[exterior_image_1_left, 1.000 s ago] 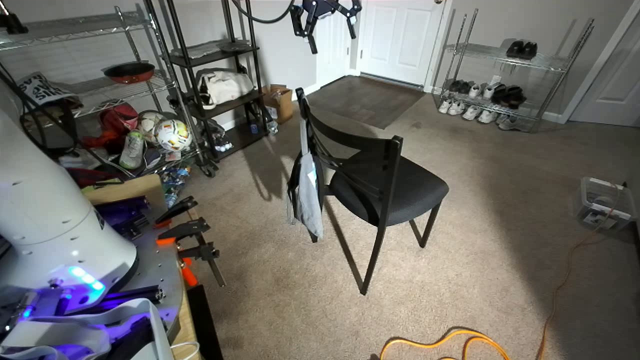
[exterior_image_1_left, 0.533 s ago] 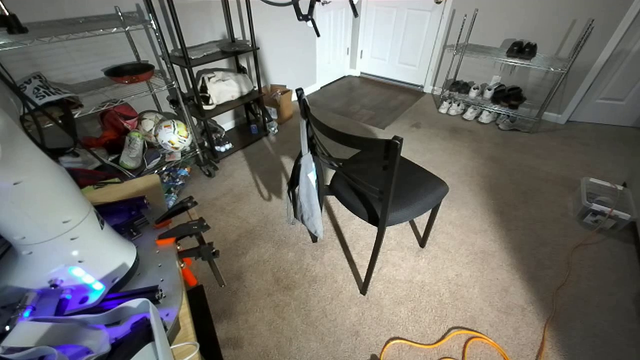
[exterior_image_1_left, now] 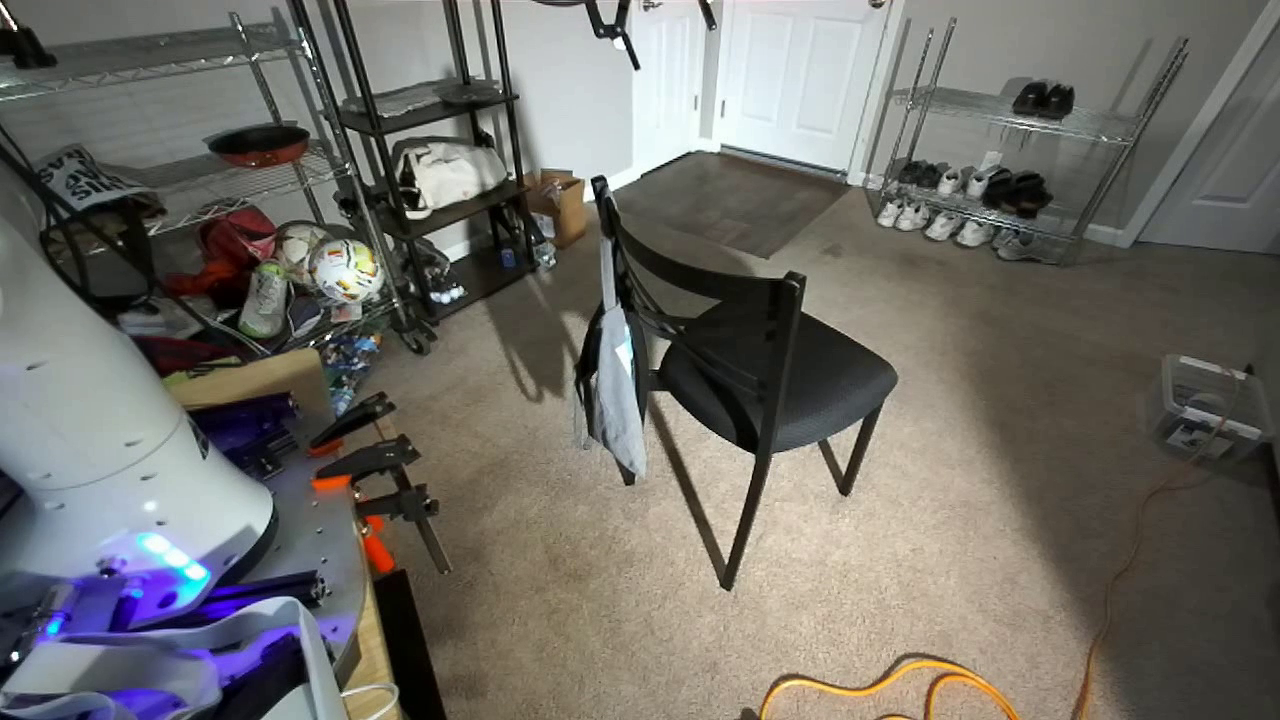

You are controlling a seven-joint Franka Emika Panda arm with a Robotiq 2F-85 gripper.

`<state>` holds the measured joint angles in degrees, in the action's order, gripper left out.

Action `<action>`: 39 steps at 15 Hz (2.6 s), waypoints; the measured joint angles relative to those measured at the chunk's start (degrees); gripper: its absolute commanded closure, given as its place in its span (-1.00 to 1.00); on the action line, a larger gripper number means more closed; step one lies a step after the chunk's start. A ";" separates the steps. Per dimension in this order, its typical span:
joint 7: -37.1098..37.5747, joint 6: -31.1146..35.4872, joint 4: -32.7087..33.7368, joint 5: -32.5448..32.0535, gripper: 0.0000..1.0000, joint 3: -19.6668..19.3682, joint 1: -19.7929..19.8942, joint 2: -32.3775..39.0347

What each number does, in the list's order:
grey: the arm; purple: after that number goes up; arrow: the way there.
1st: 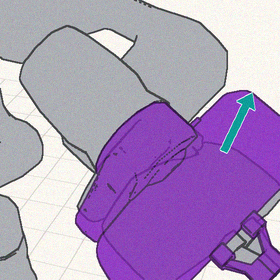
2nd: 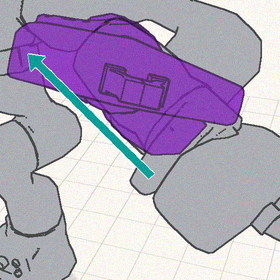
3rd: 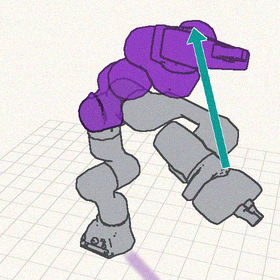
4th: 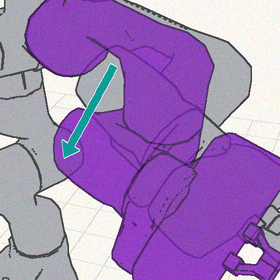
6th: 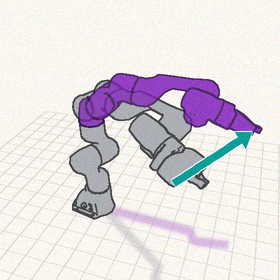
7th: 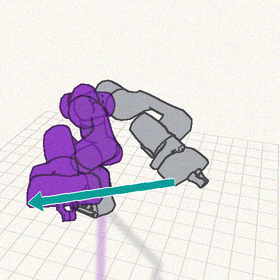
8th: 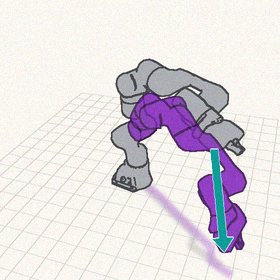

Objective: Move the grey bag to the right side of the chair

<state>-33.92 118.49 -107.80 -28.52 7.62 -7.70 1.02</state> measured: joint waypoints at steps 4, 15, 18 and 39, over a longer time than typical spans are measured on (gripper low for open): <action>0.00 0.01 0.77 0.18 -1.00 0.35 -0.14 1.05; -12.21 2.88 13.13 10.51 -1.00 6.83 -5.22 22.37; -16.78 2.11 14.99 11.63 -1.00 6.81 -4.80 26.04; -28.34 -5.78 18.15 8.63 -1.00 6.91 -7.66 32.11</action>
<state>-62.26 112.72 -89.64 -19.89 14.53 -15.36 33.13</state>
